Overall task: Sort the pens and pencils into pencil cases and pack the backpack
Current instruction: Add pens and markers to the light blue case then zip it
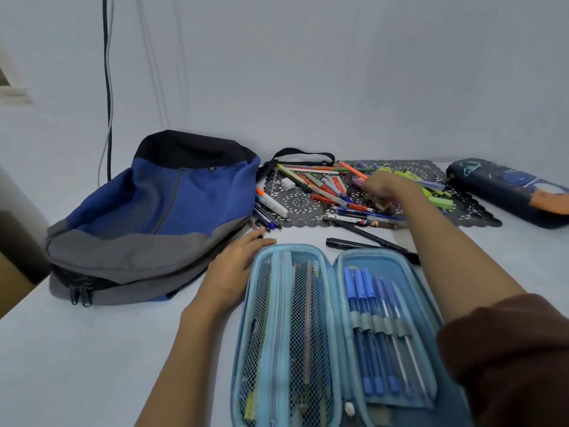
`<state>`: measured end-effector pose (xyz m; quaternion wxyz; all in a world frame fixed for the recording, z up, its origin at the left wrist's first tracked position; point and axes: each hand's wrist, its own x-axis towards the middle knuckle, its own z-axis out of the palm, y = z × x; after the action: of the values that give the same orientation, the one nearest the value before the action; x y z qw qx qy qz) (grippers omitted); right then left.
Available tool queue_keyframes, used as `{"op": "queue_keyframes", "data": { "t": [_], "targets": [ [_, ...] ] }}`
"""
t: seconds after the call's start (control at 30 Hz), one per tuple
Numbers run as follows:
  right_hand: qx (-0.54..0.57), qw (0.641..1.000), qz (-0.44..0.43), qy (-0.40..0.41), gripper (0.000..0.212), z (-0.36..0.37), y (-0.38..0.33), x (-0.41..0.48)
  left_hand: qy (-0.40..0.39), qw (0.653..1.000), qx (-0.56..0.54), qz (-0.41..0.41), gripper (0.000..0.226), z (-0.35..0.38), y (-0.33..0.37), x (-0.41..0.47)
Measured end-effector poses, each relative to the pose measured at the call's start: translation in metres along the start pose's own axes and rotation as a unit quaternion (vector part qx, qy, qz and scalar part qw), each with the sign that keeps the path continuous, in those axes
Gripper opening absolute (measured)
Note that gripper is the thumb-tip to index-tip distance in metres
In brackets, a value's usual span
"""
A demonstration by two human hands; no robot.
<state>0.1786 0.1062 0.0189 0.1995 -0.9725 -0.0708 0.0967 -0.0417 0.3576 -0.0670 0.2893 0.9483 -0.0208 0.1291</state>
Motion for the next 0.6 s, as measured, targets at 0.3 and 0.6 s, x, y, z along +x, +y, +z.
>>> {"op": "queue_keyframes", "data": {
  "t": [0.3, 0.6],
  "targets": [
    [0.157, 0.987, 0.025, -0.011, 0.01, -0.017, 0.013, -0.014, -0.001, 1.0, -0.005, -0.004, 0.073, -0.001, 0.001, 0.0],
    [0.242, 0.969, -0.04, -0.014, 0.03, -0.013, 0.026, -0.006, -0.007, 1.0, 0.003, -0.011, 0.072, -0.002, 0.001, -0.001]
  ]
}}
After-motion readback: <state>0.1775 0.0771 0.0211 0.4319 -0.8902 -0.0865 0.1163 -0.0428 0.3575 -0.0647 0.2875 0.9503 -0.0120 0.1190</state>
